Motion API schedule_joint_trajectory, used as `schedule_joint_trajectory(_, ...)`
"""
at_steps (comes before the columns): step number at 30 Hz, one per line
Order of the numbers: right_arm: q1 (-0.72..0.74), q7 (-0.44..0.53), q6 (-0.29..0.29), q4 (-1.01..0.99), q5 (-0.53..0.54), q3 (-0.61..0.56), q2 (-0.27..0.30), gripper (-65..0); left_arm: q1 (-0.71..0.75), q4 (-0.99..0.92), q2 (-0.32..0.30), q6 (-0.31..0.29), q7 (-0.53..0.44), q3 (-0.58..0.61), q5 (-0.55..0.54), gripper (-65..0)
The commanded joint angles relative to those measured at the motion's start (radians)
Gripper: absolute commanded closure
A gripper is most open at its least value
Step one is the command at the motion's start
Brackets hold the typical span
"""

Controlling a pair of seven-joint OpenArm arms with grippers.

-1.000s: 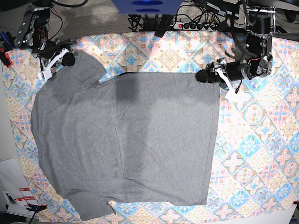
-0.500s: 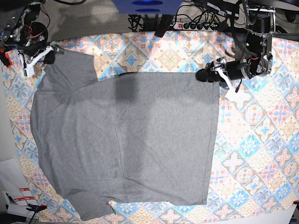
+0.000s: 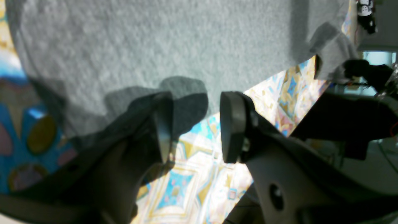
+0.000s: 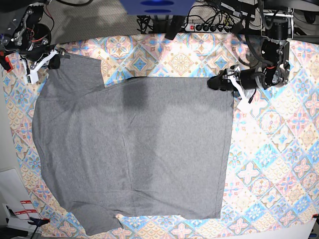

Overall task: Fold the T-shirt properly
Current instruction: 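Pinch the shoulder edge with right gripper and hem corner with left gripper, then lift the held shirt edge with both grippers and fold it over the body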

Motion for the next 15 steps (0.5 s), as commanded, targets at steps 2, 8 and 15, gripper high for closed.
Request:
schedule_joint_trajectory(2, -0.001, 0.011, 0.003, 0.017, 0.015, 0.008, 0.018, -1.1, -0.017, 0.008, -0.011, 0.004, -0.009, 0.022, 0.001, -24.8)
schedule_joint_trajectory(8, -0.001, 0.011, 0.003, 0.017, 0.015, 0.007, 0.018, -1.1, -0.029, 0.008, 0.012, 0.004, -0.004, 0.071, -0.003, -24.9)
schedule_joint_trajectory(15, -0.001, 0.011, 0.003, 0.017, 0.015, 0.007, 0.018, -1.1, 0.009, 0.008, 0.017, 0.004, -0.009, 0.071, 0.0, -12.0)
